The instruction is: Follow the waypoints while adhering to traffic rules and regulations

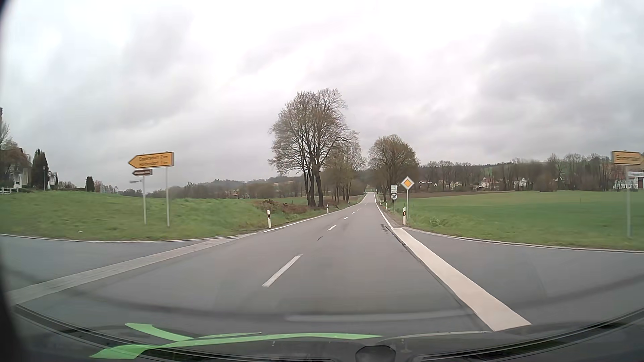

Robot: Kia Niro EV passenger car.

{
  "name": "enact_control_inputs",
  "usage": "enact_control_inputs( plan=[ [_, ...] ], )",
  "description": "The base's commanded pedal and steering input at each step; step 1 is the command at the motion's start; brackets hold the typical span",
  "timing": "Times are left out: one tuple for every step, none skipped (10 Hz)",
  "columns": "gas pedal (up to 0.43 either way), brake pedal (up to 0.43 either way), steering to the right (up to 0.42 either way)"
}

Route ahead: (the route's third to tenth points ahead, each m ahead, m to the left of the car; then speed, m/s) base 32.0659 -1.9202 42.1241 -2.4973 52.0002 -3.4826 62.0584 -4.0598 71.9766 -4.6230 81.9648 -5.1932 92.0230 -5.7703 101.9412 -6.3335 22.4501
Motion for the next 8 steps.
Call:
enact_control_inputs(
  plan=[
    [0.138,0.000,0.016],
    [0.138,0.000,0.016],
    [0.150,0.000,0.017],
    [0.150,0.000,0.017],
    [0.150,0.000,0.017],
    [0.138,0.000,0.015],
    [0.138,0.000,0.014],
    [0.138,0.000,0.013]
  ],
)
